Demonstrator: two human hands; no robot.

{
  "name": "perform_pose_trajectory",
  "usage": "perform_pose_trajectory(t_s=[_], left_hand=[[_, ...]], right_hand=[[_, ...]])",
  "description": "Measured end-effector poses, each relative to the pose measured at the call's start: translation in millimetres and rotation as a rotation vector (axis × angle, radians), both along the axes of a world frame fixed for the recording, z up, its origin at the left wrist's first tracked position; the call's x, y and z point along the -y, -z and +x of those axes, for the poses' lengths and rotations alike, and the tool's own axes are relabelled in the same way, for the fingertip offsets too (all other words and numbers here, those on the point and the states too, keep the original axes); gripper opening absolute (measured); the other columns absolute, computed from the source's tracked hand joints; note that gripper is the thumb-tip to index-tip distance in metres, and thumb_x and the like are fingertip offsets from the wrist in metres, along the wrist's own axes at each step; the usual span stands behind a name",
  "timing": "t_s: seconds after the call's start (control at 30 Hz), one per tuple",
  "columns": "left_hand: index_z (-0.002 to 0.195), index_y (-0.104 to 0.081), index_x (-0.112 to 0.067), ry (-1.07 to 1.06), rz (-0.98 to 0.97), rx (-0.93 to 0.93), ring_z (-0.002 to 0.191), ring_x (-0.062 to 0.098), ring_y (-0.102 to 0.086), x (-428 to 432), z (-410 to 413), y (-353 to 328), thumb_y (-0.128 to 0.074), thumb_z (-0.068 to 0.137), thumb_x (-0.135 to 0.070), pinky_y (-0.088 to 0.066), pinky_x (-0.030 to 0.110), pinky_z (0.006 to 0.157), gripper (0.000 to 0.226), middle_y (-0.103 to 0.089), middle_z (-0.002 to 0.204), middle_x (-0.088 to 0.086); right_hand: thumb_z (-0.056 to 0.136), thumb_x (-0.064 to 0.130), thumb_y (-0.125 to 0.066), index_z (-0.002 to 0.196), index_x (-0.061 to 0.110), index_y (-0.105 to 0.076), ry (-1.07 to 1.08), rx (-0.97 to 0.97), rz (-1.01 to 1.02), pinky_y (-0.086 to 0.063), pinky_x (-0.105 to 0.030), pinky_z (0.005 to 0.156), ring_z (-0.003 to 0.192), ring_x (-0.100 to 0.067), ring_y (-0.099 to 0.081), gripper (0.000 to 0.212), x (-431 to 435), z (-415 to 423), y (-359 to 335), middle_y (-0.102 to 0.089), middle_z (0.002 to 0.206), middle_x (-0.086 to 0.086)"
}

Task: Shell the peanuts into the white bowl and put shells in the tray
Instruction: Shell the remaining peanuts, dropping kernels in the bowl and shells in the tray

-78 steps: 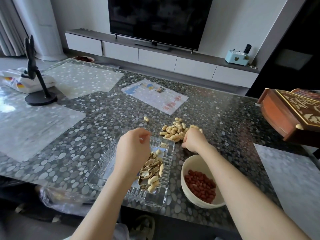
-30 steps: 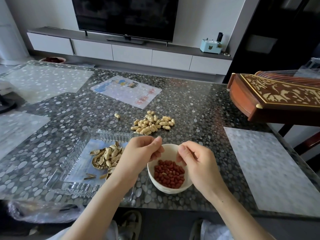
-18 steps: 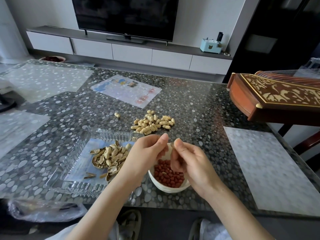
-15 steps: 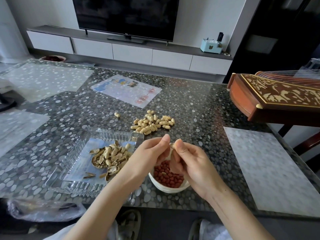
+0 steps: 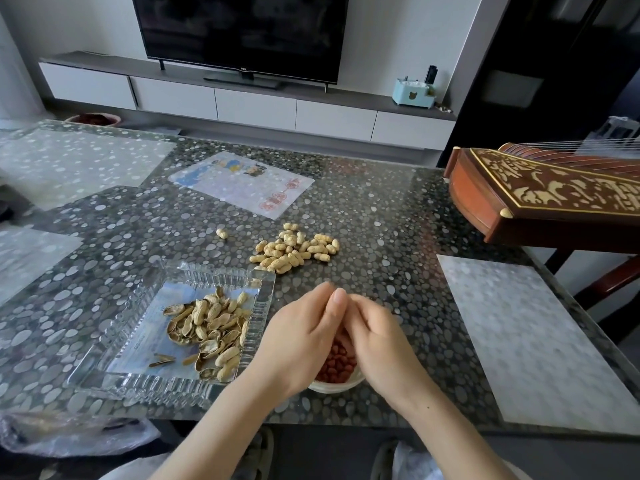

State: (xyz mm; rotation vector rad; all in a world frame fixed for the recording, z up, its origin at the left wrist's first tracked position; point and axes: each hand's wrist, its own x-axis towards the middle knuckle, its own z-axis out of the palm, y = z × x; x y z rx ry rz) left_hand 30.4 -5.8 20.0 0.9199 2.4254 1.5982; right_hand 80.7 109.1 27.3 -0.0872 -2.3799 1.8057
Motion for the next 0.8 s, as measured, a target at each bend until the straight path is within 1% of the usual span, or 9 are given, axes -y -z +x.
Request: perform_pose_trajectory(t_s=[0.07, 0.13, 0.3, 0.4, 0.47, 0.57, 0.67, 0.73, 0.8], left_hand=[[0.075, -0.048, -0.018, 0.018, 0.014, 0.063, 0.065, 0.010, -0.048, 0.2, -3.0, 5.0, -0.030, 0.094, -0.055, -0.044, 0.037, 0.070, 0.045, -0.053, 0.069, -0.006], [0.074, -0.047, -0.019, 0.053, 0.113, 0.158, 0.065, 0.008, -0.044, -0.4, -3.9, 7.0, -0.037, 0.091, -0.052, -0.041, 0.033, 0.066, 0.039, -0.048, 0.067, -0.010], [0.075, -0.046, -0.008, 0.097, 0.244, 0.203, 0.065, 0.008, -0.041, -4.1, -3.2, 4.5, -0.041, 0.090, -0.043, -0.037, 0.026, 0.064, 0.038, -0.045, 0.069, -0.005], [0.069, -0.049, -0.020, 0.097, 0.303, 0.269, 0.063, 0.004, -0.046, -2.8, -2.8, 0.5, -0.042, 0.090, -0.042, -0.040, 0.019, 0.063, 0.032, -0.048, 0.066, -0.011], [0.070, -0.052, -0.019, 0.111, 0.354, 0.350, 0.068, 0.008, -0.051, -1.2, -3.9, 0.7, -0.044, 0.094, -0.045, -0.043, 0.024, 0.067, 0.035, -0.052, 0.070, -0.004], [0.072, -0.047, -0.015, 0.114, 0.381, 0.402, 0.071, 0.019, -0.041, 0.4, -3.4, 0.6, -0.045, 0.090, -0.046, -0.036, 0.034, 0.069, 0.036, -0.044, 0.074, 0.006], [0.072, -0.046, -0.013, 0.102, 0.415, 0.439, 0.071, 0.020, -0.038, 0.3, -0.7, 0.3, -0.046, 0.089, -0.045, -0.034, 0.037, 0.069, 0.036, -0.041, 0.074, 0.008], [0.075, -0.048, -0.010, 0.089, 0.418, 0.439, 0.073, 0.022, -0.040, 1.3, 1.6, 0.9, -0.046, 0.091, -0.044, -0.035, 0.041, 0.071, 0.038, -0.044, 0.076, 0.009], [0.078, -0.050, -0.009, 0.074, 0.389, 0.390, 0.073, 0.020, -0.043, 1.5, 3.1, 0.9, -0.044, 0.094, -0.044, -0.038, 0.040, 0.071, 0.039, -0.047, 0.076, 0.006]], right_hand=[[0.101, 0.028, -0.038, 0.091, 0.022, -0.066, 0.002, 0.015, 0.002, -0.046, -0.010, 0.071, 0.083, 0.003, -0.065, 0.031, 0.2, 0.7, 0.8, -0.070, 0.083, 0.012], [0.100, 0.028, -0.038, 0.094, 0.023, -0.066, 0.012, 0.027, 0.010, -0.047, -0.011, 0.072, 0.086, 0.002, -0.065, 0.029, 0.5, 0.5, 2.5, -0.070, 0.088, 0.007], [0.100, 0.030, -0.038, 0.095, 0.027, -0.064, 0.034, 0.041, 0.011, -0.051, -0.015, 0.075, 0.087, 0.001, -0.066, 0.027, -0.7, -2.4, 1.5, -0.071, 0.090, 0.007], [0.100, 0.032, -0.038, 0.090, 0.024, -0.066, -0.007, 0.064, -0.061, -0.051, -0.015, 0.069, 0.080, 0.002, -0.066, 0.031, 0.0, -4.3, -4.3, -0.071, 0.080, 0.013], [0.101, 0.029, -0.037, 0.083, 0.024, -0.064, -0.001, 0.020, -0.078, -0.046, -0.010, 0.063, 0.071, 0.006, -0.063, 0.033, 3.5, -5.1, -8.7, -0.067, 0.070, 0.018], [0.101, 0.025, -0.034, 0.072, 0.027, -0.055, 0.051, -0.121, 0.027, -0.038, -0.008, 0.055, 0.056, 0.005, -0.052, 0.035, 9.5, -5.1, -8.7, -0.056, 0.057, 0.023], [0.100, 0.028, -0.035, 0.068, 0.031, -0.052, 0.110, -0.184, 0.091, -0.036, -0.010, 0.054, 0.054, 0.003, -0.050, 0.036, 13.9, -4.0, -4.6, -0.054, 0.056, 0.023], [0.101, 0.024, -0.036, 0.066, 0.028, -0.052, 0.150, -0.184, 0.074, -0.036, -0.012, 0.053, 0.053, 0.002, -0.048, 0.038, 16.7, -3.8, -2.2, -0.054, 0.055, 0.019], [0.102, 0.025, -0.037, 0.064, 0.024, -0.052, 0.192, -0.164, 0.057, -0.036, -0.016, 0.053, 0.052, 0.002, -0.046, 0.040, 18.9, -3.8, -0.6, -0.053, 0.054, 0.015]])
